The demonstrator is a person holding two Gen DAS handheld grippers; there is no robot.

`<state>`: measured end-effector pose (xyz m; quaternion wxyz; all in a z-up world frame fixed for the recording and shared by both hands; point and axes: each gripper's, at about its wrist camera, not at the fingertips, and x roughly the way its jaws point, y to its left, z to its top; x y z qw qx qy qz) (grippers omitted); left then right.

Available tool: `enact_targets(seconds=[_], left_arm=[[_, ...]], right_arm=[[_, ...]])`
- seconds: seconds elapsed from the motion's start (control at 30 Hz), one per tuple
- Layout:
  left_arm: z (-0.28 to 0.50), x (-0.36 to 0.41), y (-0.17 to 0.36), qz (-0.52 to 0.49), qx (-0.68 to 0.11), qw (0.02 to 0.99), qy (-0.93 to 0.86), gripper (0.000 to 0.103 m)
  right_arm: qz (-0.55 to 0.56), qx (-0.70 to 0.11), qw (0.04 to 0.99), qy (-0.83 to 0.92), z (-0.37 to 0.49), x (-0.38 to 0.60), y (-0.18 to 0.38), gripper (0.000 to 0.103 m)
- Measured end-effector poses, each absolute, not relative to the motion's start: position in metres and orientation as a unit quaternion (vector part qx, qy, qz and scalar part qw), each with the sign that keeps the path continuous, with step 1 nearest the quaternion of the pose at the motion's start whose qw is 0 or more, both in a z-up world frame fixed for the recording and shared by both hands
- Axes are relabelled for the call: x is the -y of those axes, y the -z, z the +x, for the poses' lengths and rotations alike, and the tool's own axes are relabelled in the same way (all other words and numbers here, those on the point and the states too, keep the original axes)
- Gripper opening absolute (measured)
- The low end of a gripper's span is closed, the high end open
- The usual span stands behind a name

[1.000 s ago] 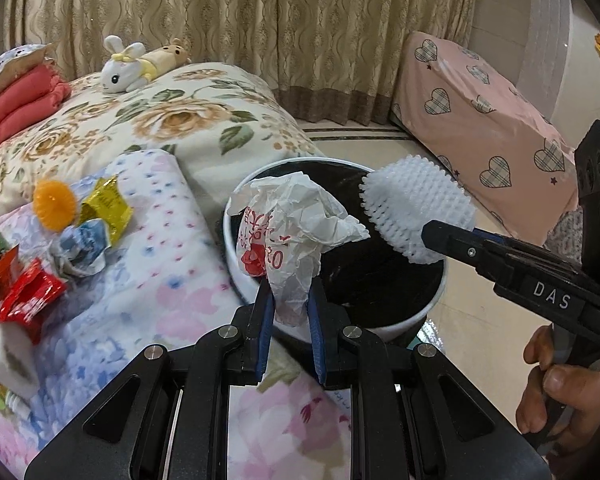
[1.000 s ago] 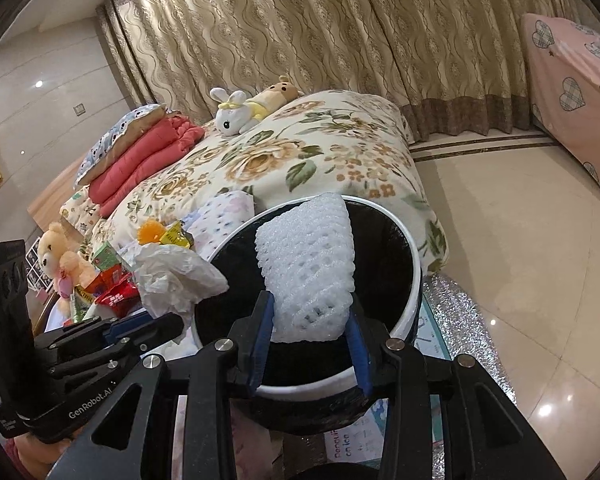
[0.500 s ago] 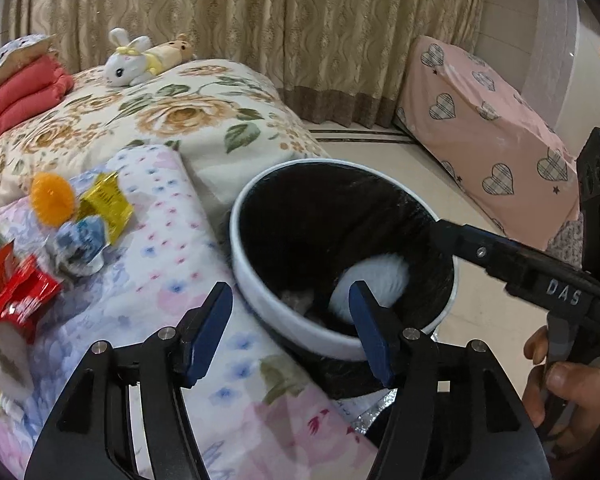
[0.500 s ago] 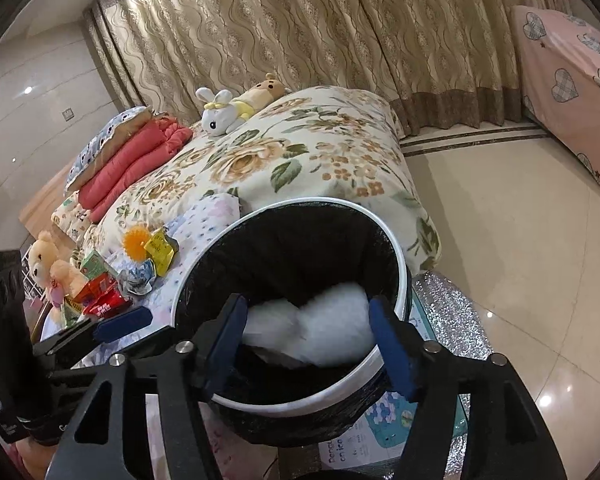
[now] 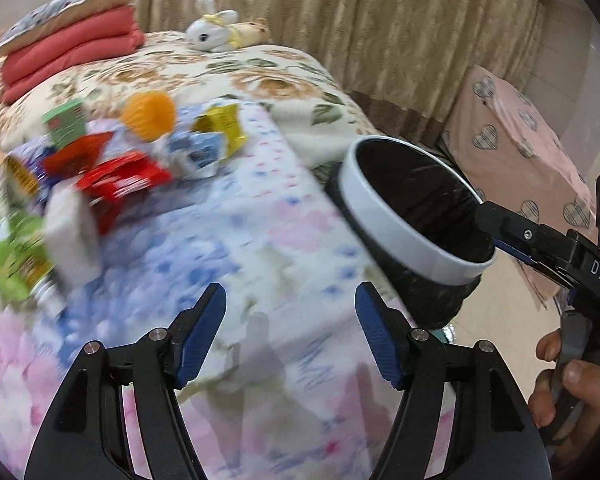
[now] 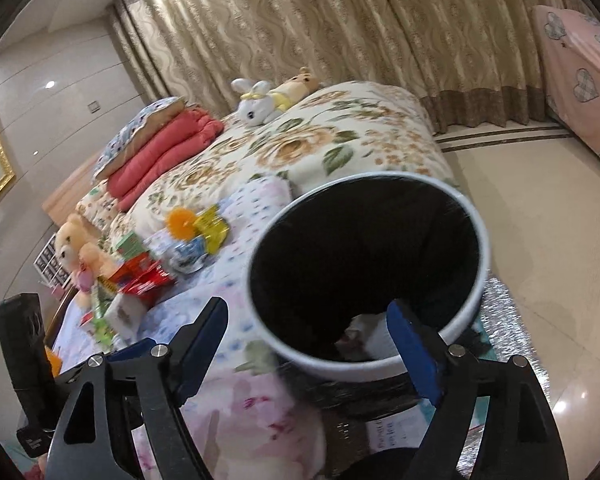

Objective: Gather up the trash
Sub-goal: 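Reach toward the green juice pouch and white foam block with both grippers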

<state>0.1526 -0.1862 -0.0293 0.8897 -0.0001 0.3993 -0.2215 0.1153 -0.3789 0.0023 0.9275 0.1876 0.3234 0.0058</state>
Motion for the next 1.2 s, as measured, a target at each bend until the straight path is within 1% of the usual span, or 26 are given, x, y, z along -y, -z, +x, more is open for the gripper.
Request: enact_targets(seconds=[0.67, 1.2], left_arm=[[0.133, 0.058, 0.049, -0.059, -0.409, 0.904, 0.112, 0.068], [0.144, -0.012, 0.053, -0.111, -0.409, 0.904, 0.065, 0.068]], right_arm=[[0.165, -0.355, 0.915, -0.102, 0.126, 0.277, 0.015, 0.083], [0.139, -0.366, 0.905, -0.167, 0.149, 0.205, 0.025, 0.083]])
